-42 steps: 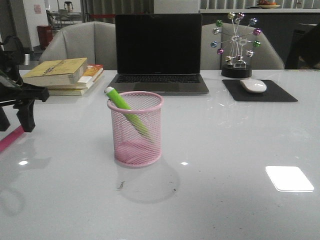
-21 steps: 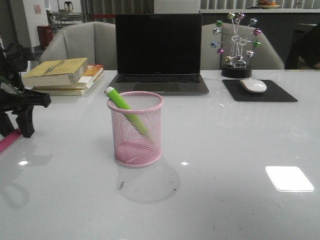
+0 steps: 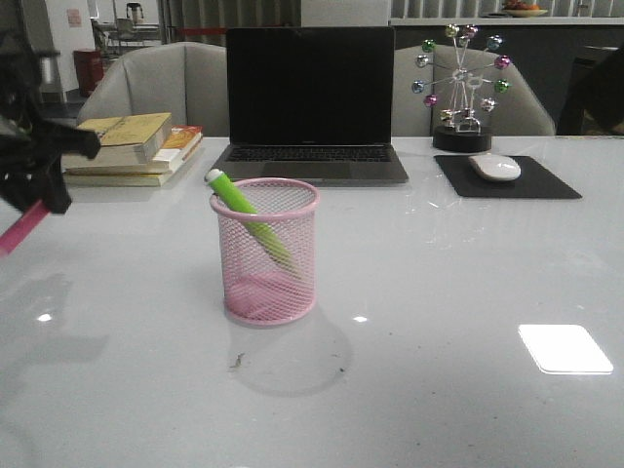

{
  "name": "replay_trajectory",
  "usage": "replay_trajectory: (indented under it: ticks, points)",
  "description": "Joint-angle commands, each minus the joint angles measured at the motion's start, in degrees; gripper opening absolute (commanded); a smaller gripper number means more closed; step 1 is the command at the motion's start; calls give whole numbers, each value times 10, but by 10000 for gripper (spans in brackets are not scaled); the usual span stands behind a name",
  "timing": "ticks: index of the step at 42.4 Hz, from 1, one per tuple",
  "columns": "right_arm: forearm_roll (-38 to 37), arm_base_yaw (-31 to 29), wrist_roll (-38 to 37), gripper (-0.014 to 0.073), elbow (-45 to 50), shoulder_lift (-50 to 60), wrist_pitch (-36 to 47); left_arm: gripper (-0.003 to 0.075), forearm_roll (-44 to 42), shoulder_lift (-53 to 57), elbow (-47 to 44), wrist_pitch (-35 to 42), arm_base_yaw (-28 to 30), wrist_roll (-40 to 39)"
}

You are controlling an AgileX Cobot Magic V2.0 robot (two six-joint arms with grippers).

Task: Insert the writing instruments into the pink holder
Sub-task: 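Lift the pink marker and carry it over the holder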

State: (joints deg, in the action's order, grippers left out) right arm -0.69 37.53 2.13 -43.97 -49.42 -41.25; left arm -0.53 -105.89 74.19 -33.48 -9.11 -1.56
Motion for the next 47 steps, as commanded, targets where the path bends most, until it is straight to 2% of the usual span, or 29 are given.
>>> replay_trajectory:
  ticks: [1,11,19,25,36,41,47]
  points:
    - [-3,0,2,454,-15,7,38,93,15,115,-53,121,-38,1]
    - [-3,0,2,454,-15,7,38,93,32,302,-222,402,-155,1]
    - [-3,0,2,454,-15,7,38,93,37,352,-307,585,-243,1]
    - [-3,0,2,454,-15,7,38,93,31,311,-316,680,-295,1]
    - [-3,0,2,454,-15,7,38,93,27,193,-316,898,-329,-3]
    - [-3,0,2,454,-15,7,38,93,23,139,-303,941,-332,-3]
    - [-3,0,2,454,-15,7,38,93,23,86,-290,945,-332,-3]
